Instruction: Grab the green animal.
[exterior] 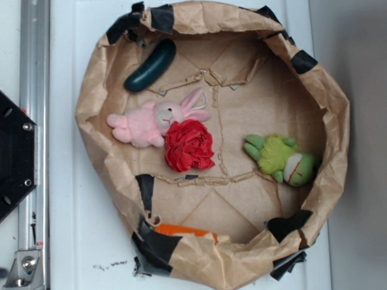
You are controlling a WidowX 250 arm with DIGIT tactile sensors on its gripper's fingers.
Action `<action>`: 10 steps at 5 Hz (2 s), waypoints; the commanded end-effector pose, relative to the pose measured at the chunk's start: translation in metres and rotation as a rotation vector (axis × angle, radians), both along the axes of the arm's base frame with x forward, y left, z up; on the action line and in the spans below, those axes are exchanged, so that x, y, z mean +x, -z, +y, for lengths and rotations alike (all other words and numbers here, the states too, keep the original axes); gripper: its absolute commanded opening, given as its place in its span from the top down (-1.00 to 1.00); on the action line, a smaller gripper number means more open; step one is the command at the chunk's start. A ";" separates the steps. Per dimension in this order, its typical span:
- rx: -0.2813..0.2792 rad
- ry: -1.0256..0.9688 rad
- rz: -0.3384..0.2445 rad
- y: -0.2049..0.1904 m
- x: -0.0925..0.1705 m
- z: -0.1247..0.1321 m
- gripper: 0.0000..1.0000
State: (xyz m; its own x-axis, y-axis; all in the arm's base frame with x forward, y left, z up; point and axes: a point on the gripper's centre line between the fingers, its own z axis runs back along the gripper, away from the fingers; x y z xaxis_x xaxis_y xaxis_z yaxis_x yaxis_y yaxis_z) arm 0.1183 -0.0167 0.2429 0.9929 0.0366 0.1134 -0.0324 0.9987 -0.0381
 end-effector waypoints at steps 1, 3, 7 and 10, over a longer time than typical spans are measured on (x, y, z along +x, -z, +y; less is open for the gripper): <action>0.000 0.000 0.000 0.000 0.000 0.000 -1.00; 0.024 0.103 -0.003 0.034 0.062 0.022 -1.00; 0.002 0.519 -0.111 0.138 0.208 0.013 -1.00; 0.131 0.656 0.031 0.192 0.241 -0.031 -1.00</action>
